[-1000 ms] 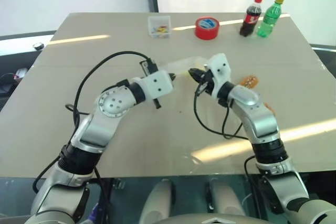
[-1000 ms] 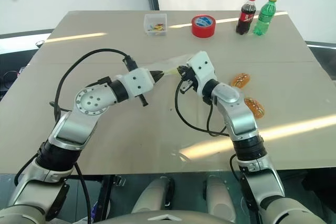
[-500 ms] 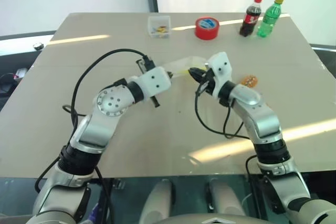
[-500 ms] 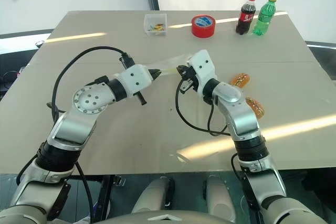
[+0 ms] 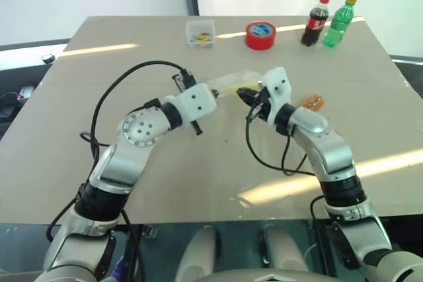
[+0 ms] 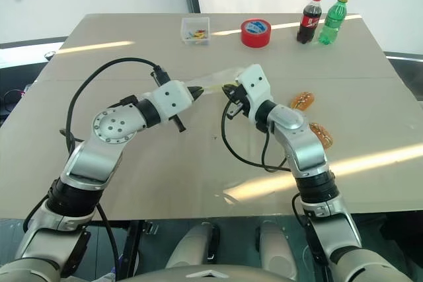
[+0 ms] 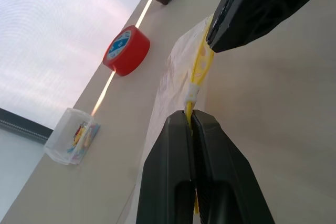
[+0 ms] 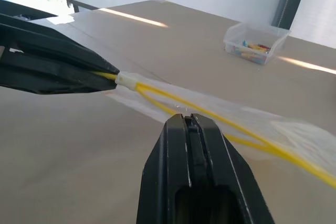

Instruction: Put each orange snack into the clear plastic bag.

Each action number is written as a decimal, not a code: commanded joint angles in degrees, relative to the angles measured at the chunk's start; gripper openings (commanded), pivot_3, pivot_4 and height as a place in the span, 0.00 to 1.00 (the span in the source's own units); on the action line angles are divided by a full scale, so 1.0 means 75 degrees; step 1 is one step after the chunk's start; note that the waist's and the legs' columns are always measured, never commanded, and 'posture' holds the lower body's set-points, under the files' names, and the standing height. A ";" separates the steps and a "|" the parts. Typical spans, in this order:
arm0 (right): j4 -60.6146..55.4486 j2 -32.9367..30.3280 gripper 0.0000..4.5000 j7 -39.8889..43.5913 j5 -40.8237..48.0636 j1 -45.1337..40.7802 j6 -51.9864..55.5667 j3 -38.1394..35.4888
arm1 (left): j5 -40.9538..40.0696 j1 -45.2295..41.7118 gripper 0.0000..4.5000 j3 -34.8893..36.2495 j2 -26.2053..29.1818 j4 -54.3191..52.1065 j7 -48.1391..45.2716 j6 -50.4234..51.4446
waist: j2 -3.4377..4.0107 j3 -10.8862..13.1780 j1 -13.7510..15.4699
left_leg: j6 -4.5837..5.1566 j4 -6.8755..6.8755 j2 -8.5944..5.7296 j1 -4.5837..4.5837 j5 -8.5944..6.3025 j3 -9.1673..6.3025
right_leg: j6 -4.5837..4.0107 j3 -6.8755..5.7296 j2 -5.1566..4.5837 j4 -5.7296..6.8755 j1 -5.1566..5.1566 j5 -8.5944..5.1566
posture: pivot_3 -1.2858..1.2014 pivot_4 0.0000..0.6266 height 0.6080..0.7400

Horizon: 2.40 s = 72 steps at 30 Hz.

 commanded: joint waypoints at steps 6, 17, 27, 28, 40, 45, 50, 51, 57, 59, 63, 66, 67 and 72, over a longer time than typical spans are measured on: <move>0.0120 0.0052 0.01 0.0032 0.0109 -0.0241 -0.0275 -0.0095 | 0.0071 0.0122 0.00 0.0167 0.0057 -0.0528 -0.0132 -0.0309 | 0.0000 0.0000 -0.0005 | 0.0000 0.0000 0.0000 0.0001 0.0000 0.0001 | 0.0000 0.0001 0.0000 0.0001 0.0000 0.0000 | 0.52 0.24 1.00; 0.0227 0.0986 0.01 -0.0324 0.1375 -0.0283 0.0569 -0.0939 | -0.0017 0.0409 0.00 0.0133 0.0132 -0.0485 -0.0503 -0.0869 | 0.0000 0.0000 0.0000 | 0.0000 -0.0001 0.0005 0.0001 0.0000 0.0001 | 0.0000 0.0001 -0.0001 0.0002 0.0000 0.0000 | 0.52 0.24 1.00; 0.1496 0.0011 0.01 -0.0667 -0.1107 -0.0348 -0.1792 0.0579 | -0.0123 0.0609 0.00 0.0279 0.0156 -0.0343 -0.0648 -0.1636 | 0.0002 0.0000 -0.0003 | 0.0000 -0.0001 -0.0003 0.0003 0.0000 0.0003 | 0.0000 0.0001 -0.0001 0.0000 -0.0001 0.0000 | 0.52 0.24 1.00; 0.1659 -0.0134 0.01 -0.0706 -0.1375 -0.0363 -0.2161 0.0714 | -0.0093 0.0616 0.00 0.0300 0.0167 -0.0281 -0.0628 -0.1699 | 0.0002 0.0000 0.0005 | 0.0000 -0.0001 -0.0005 0.0003 0.0000 0.0003 | 0.0000 0.0001 -0.0001 0.0000 0.0000 0.0000 | 0.52 0.24 1.00; 0.3500 -0.1271 0.12 -0.2364 -0.4595 -0.0923 -0.5757 0.1831 | -0.0033 0.0842 0.00 0.0496 0.0031 0.0135 -0.0391 -0.1984 | 0.0001 0.0000 -0.0007 | -0.0003 -0.0002 -0.0003 0.0006 0.0001 0.0010 | 0.0000 0.0006 0.0001 -0.0001 0.0000 0.0000 | 0.52 0.24 1.00; 0.3964 -0.1396 0.46 -0.2584 -0.5224 -0.1004 -0.6207 0.2057 | -0.0105 0.0843 0.00 0.0561 -0.0025 0.0208 -0.0314 -0.1970 | 0.0001 0.0000 -0.0010 | -0.0003 -0.0002 0.0000 0.0006 0.0002 0.0012 | 0.0000 0.0010 0.0001 -0.0001 0.0000 0.0000 | 0.52 0.24 1.00; 0.4110 -0.1412 0.92 -0.2711 -0.5505 -0.1039 -0.6397 0.2021 | -0.0118 0.0855 0.00 0.0605 -0.0073 0.0217 -0.0272 -0.1914 | 0.0001 0.0000 -0.0012 | -0.0003 -0.0002 -0.0001 0.0006 0.0002 0.0013 | 0.0000 0.0010 0.0002 0.0000 0.0000 0.0000 | 0.52 0.24 1.00; 0.4117 -0.1416 0.98 -0.2720 -0.5525 -0.1035 -0.6411 0.1993 | -0.0137 0.0863 0.00 0.0629 -0.0091 0.0218 -0.0259 -0.1853 | 0.0001 0.0000 -0.0012 | -0.0003 -0.0002 -0.0001 0.0006 0.0002 0.0013 | -0.0001 0.0010 0.0002 0.0000 0.0000 0.0000 | 0.52 0.24 1.00; 0.3738 -0.1324 0.99 -0.2679 -0.5023 -0.0955 -0.6259 0.1432 | -0.0138 0.0748 0.00 0.0808 -0.0233 0.0500 -0.0062 -0.1435 | 0.0001 0.0000 -0.0013 | -0.0003 -0.0001 -0.0001 0.0007 0.0002 0.0012 | 0.0000 0.0010 0.0002 0.0001 0.0000 0.0000 | 0.52 0.24 1.00; 0.3293 -0.1281 0.99 -0.2121 -0.4323 -0.0793 -0.5994 0.1145 | 0.0009 0.0627 0.00 0.0853 -0.0260 0.0755 0.0108 -0.1378 | 0.0001 0.0000 -0.0013 | -0.0003 -0.0001 0.0000 0.0006 0.0002 0.0012 | 0.0000 0.0010 0.0002 0.0002 0.0001 0.0000 | 0.52 0.24 1.00; 0.1776 -0.1364 0.99 -0.1470 -0.3650 -0.0178 -0.4946 0.0617 | -0.0044 0.0343 0.00 0.0966 -0.0329 0.1238 0.0254 -0.1191 | 0.0001 0.0000 0.0014 | -0.0001 0.0000 0.0004 0.0004 0.0001 0.0004 | 0.0000 0.0004 0.0000 0.0000 0.0004 0.0000 | 0.52 0.24 1.00; 0.0335 -0.1179 0.99 -0.1192 -0.3069 0.0370 -0.3226 0.0031 | -0.0032 0.0187 0.00 0.0970 -0.0406 0.1485 0.0388 -0.1275 | 0.0001 0.0000 0.0024 | -0.0001 0.0001 0.0003 0.0000 0.0001 0.0002 | 0.0000 0.0002 -0.0001 -0.0002 0.0003 0.0000 | 0.52 0.24 1.00; -0.0130 -0.1048 0.99 -0.1058 -0.2706 0.0511 -0.2359 -0.0228 | -0.0064 0.0144 0.00 0.0977 -0.0460 0.1523 0.0419 -0.1229 | 0.0001 0.0000 0.0027 | -0.0001 0.0002 0.0004 0.0000 0.0000 0.0001 | 0.0000 0.0001 -0.0001 -0.0001 0.0003 0.0000 | 0.52 0.24 1.00; -0.1017 -0.0163 0.99 -0.2105 -0.2229 0.0761 0.0798 -0.1553 | 0.0020 0.0071 0.00 0.0909 -0.0549 0.1600 0.0479 -0.1323 | 0.0001 -0.0001 0.0015 | 0.0000 0.0005 0.0005 0.0004 0.0000 0.0002 | 0.0000 0.0004 0.0000 0.0012 0.0003 0.0000 | 0.52 0.24 1.00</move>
